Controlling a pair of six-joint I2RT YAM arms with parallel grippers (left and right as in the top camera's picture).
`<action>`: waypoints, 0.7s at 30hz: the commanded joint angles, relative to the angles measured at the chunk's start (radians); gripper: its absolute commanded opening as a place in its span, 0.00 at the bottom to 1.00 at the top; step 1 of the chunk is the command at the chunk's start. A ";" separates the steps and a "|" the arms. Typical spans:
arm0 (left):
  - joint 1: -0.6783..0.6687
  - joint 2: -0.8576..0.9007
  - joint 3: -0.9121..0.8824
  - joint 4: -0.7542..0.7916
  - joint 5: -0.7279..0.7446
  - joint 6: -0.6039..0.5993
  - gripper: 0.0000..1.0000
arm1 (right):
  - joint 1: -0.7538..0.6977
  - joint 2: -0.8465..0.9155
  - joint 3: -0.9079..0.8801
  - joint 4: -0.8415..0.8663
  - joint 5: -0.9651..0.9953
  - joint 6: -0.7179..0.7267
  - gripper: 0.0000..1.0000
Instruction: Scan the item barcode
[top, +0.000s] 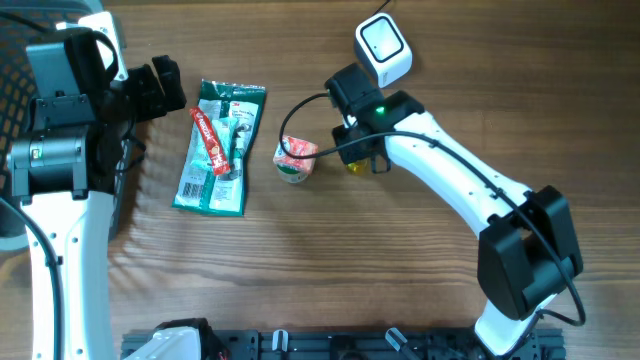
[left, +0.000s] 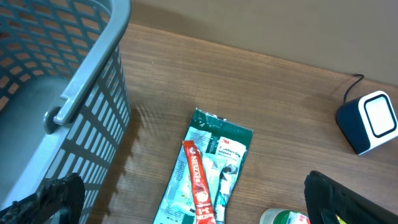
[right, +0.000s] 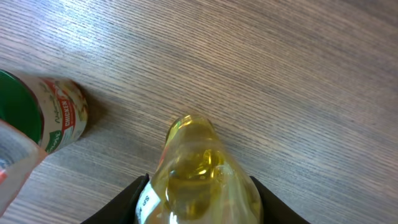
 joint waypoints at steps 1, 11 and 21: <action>0.004 0.002 0.008 0.002 -0.006 0.008 1.00 | -0.002 -0.024 0.007 -0.021 -0.060 -0.009 0.68; 0.004 0.002 0.008 0.002 -0.006 0.008 1.00 | -0.002 -0.100 0.119 -0.070 -0.060 0.055 1.00; 0.004 0.002 0.008 0.002 -0.006 0.008 1.00 | -0.008 -0.235 0.224 -0.164 -0.060 0.358 1.00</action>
